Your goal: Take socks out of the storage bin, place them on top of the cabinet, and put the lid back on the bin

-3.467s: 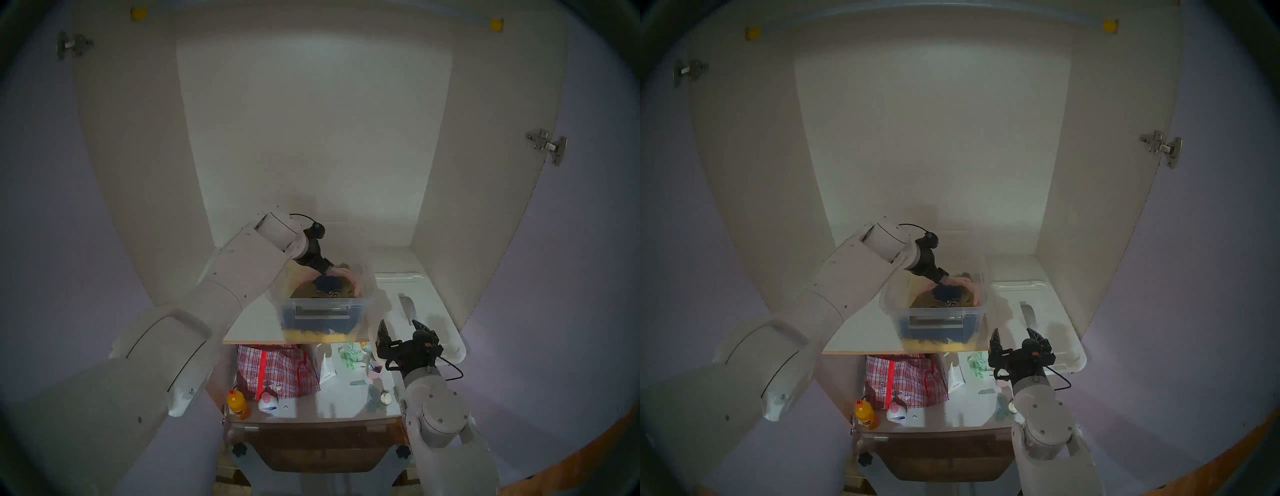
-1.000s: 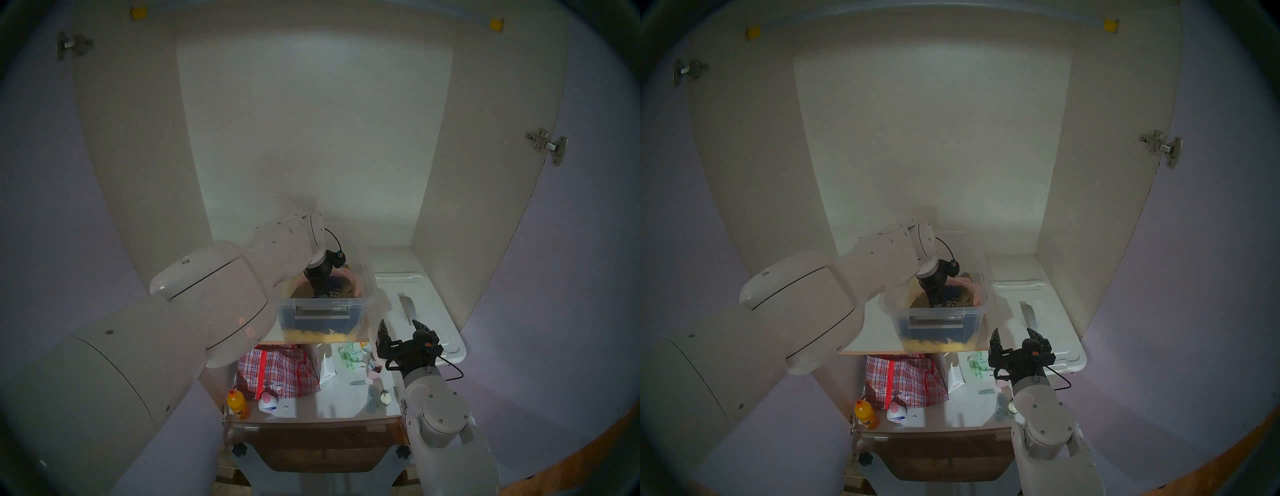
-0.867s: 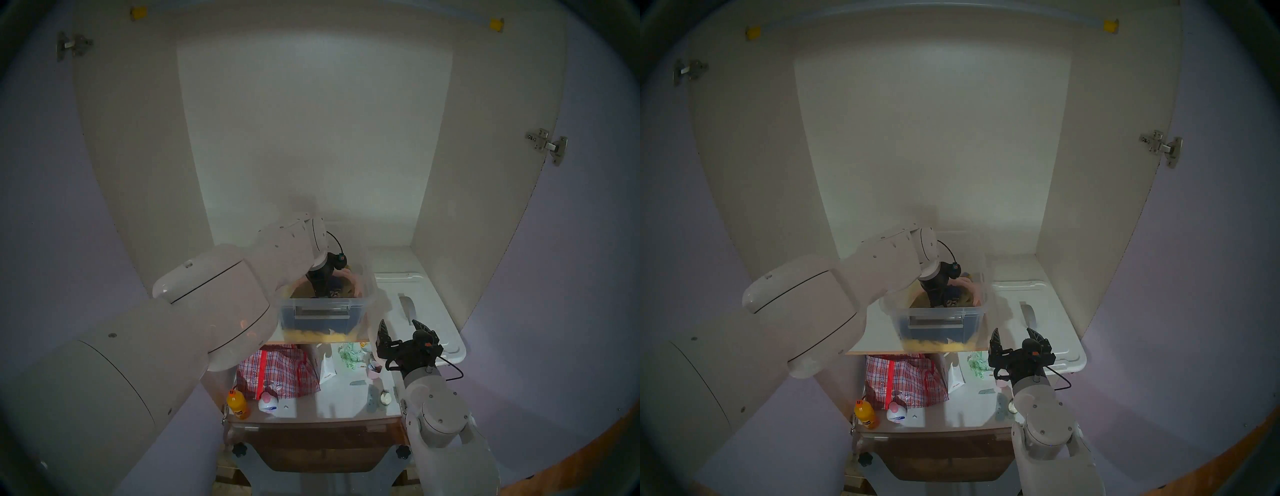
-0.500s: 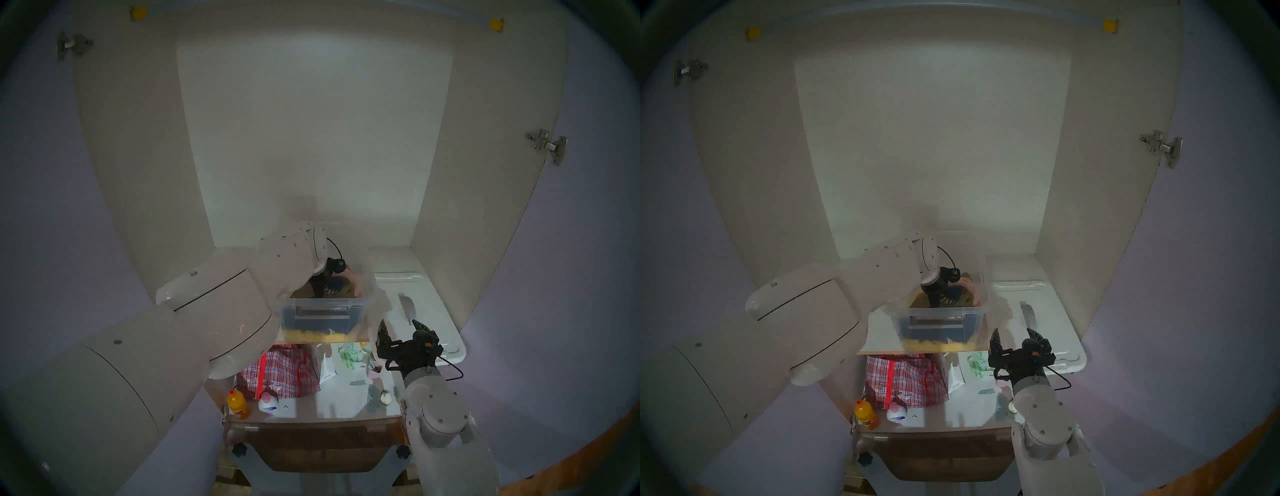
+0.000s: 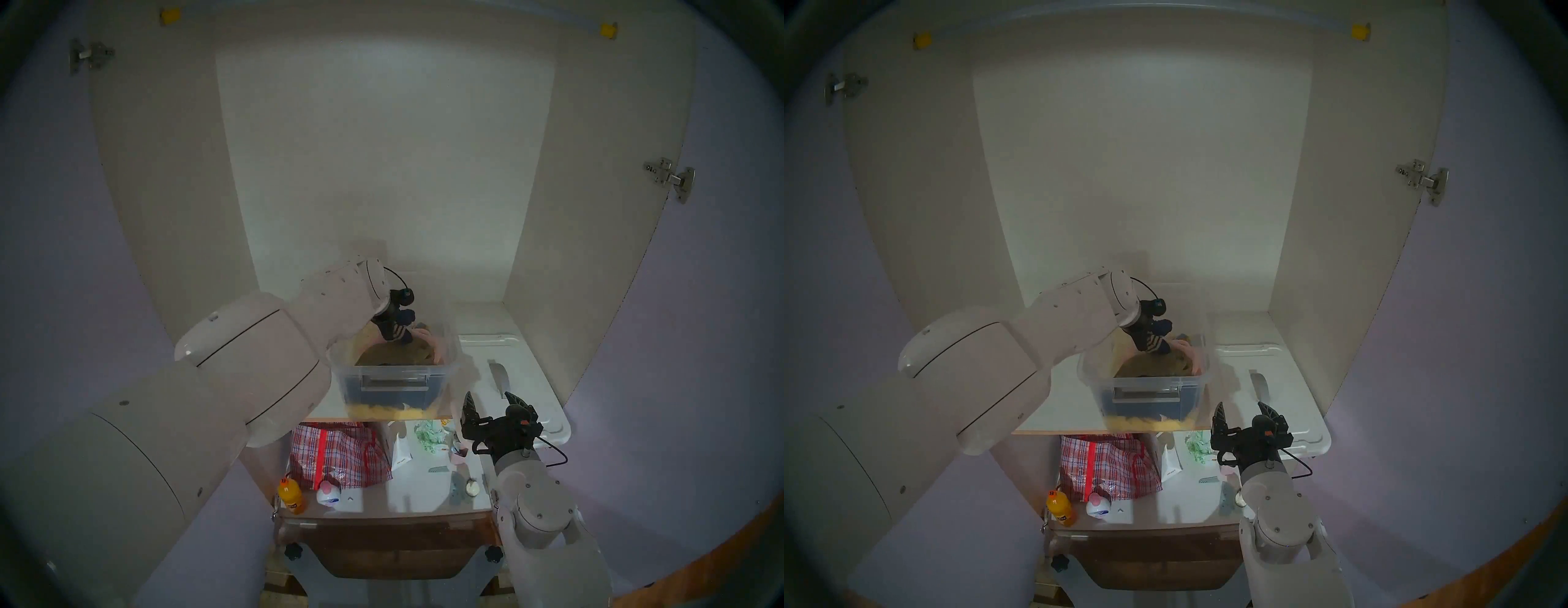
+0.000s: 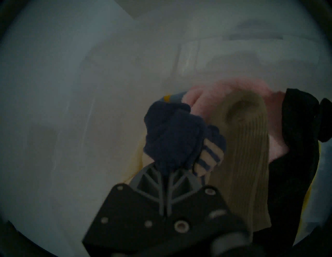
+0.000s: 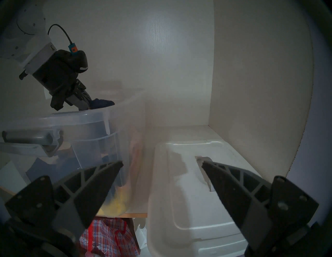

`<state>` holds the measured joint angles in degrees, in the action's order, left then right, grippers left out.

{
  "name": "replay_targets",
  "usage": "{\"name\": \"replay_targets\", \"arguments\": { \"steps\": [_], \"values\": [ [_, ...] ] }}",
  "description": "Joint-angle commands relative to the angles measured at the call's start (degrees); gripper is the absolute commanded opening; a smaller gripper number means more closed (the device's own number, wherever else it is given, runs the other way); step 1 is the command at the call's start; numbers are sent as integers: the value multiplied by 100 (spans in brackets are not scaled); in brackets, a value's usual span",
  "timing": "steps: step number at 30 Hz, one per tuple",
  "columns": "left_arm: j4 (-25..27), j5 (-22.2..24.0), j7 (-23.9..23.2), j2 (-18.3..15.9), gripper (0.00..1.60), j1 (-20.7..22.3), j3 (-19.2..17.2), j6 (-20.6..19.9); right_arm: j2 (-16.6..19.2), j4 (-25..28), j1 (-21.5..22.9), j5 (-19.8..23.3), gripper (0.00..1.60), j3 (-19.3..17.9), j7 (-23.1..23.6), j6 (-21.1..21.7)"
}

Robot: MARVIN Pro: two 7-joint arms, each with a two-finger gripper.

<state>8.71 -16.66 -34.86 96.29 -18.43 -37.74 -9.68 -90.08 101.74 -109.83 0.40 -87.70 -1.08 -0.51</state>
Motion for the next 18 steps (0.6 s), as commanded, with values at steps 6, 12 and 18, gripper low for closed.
{"name": "replay_targets", "arguments": {
  "steps": [6,12,18],
  "values": [
    [239,94,79,-159,0,421,-168,-8,-3,140,54,3,160,-2,1,-34],
    [365,154,180,-246,0,489,-278,-10,-3,131,58,3,160,-2,1,-36],
    [563,311,367,-313,0,571,-580,57,-3,117,65,2,160,-1,1,-36]
  ]
}}
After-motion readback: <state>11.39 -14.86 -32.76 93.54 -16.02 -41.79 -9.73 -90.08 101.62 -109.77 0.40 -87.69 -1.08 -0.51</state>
